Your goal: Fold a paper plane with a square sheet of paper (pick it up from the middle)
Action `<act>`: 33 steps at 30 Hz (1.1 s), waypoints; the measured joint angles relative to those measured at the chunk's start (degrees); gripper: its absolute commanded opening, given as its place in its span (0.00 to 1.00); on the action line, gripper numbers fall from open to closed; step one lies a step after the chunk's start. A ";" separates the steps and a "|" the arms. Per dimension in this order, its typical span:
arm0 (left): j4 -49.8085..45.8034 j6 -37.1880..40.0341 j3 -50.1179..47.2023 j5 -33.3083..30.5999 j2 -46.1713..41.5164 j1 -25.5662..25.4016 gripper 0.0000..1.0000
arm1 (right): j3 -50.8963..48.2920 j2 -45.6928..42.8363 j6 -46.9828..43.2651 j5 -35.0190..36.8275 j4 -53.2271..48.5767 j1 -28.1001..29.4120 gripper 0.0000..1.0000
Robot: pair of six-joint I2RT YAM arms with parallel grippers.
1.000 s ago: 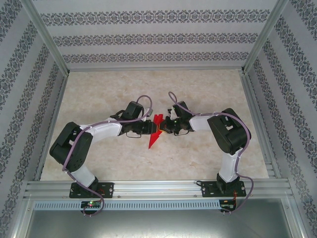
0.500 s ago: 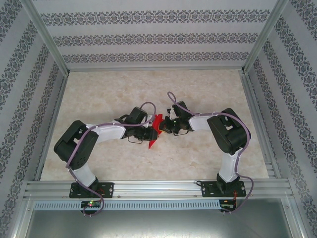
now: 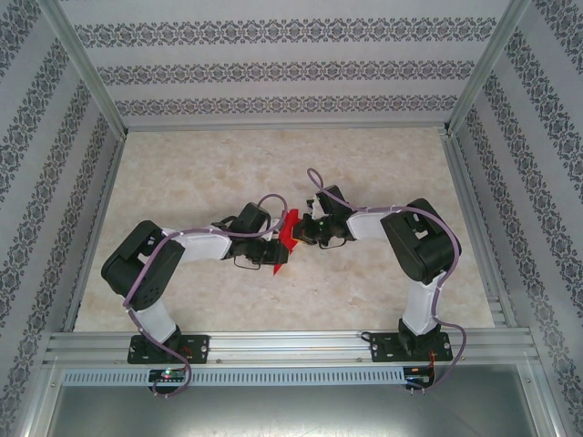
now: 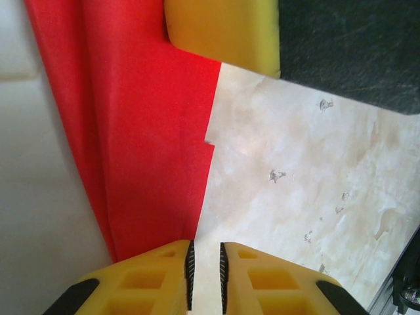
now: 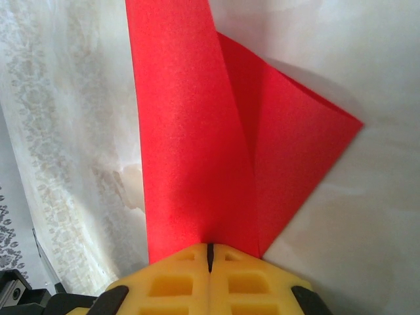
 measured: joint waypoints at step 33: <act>-12.74 -4.98 -1.51 -26.14 -11.76 -11.96 0.33 | 0.63 0.22 -1.07 0.11 -1.03 0.26 0.05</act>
